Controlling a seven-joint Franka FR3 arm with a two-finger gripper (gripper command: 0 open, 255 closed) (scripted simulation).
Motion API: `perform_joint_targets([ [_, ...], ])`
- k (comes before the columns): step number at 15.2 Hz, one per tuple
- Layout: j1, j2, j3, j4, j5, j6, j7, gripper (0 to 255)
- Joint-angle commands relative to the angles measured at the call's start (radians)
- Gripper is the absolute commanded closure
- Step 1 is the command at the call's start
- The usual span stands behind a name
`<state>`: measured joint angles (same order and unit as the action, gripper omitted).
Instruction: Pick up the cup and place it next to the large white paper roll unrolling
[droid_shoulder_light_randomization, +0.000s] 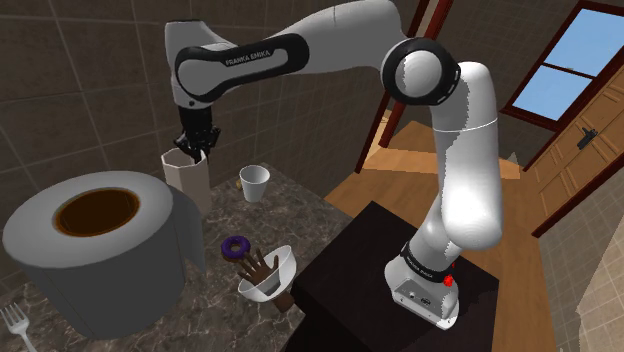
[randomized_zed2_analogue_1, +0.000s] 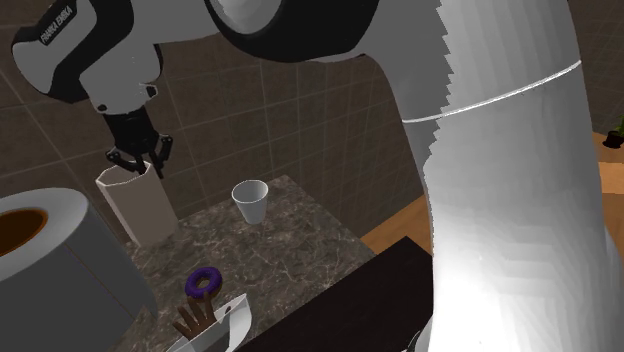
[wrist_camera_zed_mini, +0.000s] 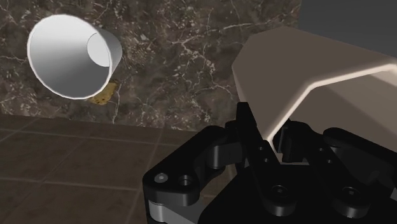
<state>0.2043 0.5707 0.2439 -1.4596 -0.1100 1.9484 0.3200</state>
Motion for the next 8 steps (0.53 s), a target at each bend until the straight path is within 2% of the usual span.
perform_joint_targets([
  [1, -0.001, 0.006, -0.001, -0.017, -0.002, 0.024, 0.000, 255],
  [8, 0.001, 0.045, -0.007, -0.052, -0.011, 0.097, 0.004, 255],
])
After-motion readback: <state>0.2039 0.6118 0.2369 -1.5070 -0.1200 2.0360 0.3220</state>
